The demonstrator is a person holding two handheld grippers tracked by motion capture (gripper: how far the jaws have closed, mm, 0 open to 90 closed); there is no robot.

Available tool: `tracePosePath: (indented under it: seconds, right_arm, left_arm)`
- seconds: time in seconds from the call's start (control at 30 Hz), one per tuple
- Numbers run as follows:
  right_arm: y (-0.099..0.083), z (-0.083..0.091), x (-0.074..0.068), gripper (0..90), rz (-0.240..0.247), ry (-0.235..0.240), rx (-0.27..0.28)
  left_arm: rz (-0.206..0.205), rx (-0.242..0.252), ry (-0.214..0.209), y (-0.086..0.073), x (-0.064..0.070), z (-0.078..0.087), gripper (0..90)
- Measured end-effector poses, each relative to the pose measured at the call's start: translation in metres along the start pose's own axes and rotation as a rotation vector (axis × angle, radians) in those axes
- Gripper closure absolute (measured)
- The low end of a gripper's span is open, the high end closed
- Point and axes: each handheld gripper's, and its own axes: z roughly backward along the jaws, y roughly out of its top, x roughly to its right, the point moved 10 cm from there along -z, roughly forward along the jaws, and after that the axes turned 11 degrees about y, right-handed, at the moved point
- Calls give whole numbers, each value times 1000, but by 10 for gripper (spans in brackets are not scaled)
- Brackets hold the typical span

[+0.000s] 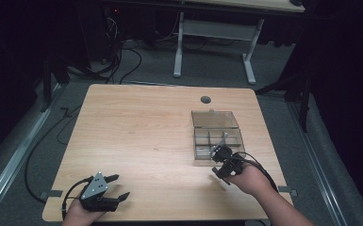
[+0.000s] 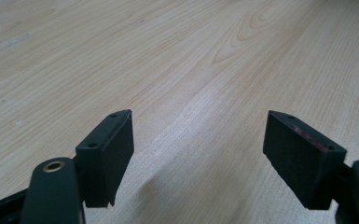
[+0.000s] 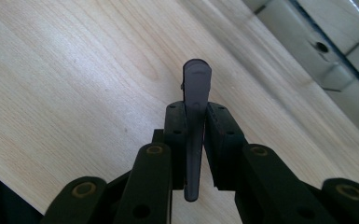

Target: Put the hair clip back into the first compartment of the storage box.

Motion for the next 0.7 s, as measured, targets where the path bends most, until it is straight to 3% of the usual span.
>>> tracePosePath:
  seconds: [0.7]
  right_arm:
    - [-1,19,17,794,-25,-1,9]
  left_arm:
    - [1,-2,-2,0,0,0,250]
